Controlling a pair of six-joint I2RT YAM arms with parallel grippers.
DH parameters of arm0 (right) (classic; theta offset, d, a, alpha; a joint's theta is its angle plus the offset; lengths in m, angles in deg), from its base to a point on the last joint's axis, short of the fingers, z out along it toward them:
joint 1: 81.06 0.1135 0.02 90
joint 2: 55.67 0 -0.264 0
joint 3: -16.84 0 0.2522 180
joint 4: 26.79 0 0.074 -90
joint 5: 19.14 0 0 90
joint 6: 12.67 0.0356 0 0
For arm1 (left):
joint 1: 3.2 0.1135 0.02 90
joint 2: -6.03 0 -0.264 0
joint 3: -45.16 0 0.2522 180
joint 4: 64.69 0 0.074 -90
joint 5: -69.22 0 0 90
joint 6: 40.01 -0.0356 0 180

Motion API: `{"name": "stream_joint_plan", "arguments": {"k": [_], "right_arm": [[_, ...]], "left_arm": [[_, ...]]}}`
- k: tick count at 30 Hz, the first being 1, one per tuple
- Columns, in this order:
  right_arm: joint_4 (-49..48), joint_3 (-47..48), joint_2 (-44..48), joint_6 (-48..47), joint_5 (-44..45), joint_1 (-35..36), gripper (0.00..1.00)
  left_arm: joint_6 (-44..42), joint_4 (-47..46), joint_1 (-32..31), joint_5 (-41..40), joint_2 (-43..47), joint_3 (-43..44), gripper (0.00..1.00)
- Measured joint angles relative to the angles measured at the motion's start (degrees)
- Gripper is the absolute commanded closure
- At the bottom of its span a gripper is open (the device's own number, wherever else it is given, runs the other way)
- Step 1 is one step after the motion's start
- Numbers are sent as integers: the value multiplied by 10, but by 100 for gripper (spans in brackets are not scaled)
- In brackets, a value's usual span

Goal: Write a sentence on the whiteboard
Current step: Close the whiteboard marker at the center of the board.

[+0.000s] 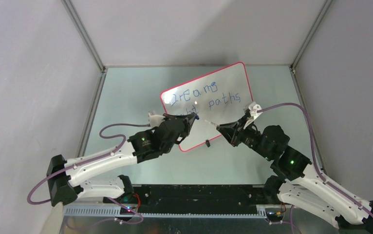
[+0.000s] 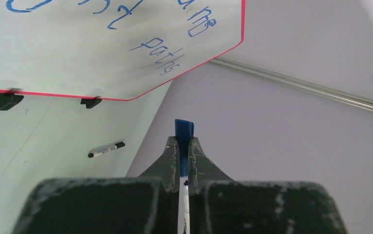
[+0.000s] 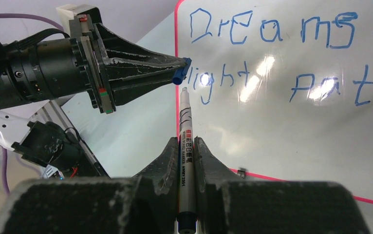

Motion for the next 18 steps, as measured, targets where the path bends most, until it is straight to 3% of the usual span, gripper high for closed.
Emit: {"name": "stream_joint_plan", "arguments": {"k": [18], "right_arm": [[-12, 4, -14, -8, 7, 17, 100]], "left_arm": [[0, -16, 0, 3, -8, 0, 100]]}}
